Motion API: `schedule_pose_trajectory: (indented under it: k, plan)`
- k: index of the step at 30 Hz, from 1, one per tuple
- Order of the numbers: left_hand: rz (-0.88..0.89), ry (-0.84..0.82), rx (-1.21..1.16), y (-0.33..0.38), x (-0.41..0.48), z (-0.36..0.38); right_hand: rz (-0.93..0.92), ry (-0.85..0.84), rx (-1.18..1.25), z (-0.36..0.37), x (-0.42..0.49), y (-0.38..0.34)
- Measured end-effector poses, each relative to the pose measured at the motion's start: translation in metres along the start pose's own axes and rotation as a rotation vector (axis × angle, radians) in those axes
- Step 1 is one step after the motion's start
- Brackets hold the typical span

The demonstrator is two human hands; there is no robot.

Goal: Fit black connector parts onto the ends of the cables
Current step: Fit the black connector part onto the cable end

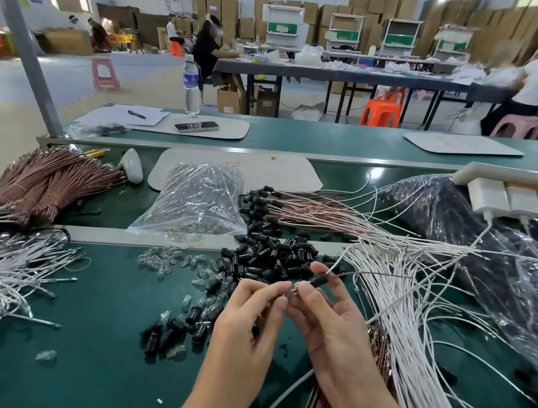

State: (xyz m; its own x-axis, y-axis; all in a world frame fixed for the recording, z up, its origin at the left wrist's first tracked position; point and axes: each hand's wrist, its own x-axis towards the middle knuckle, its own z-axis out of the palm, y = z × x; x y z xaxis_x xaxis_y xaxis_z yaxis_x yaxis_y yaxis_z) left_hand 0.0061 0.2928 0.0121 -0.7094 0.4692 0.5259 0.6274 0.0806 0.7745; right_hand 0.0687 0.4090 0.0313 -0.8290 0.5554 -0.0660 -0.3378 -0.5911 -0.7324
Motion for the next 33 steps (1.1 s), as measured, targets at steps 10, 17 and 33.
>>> schedule_pose_trajectory:
  k: [10, 17, 33]
  plan:
    - [0.011, 0.022, -0.007, -0.001, 0.0, 0.0, -0.044, 0.016, -0.026, 0.003, -0.001, 0.004]
    - [-0.04, 0.035, -0.104, -0.002, 0.0, 0.001, -0.082, 0.034, -0.049, 0.006, -0.001, 0.009]
    - [0.06, 0.068, -0.038, -0.002, 0.001, 0.001, -0.021, 0.006, 0.06, 0.01, -0.005, 0.01]
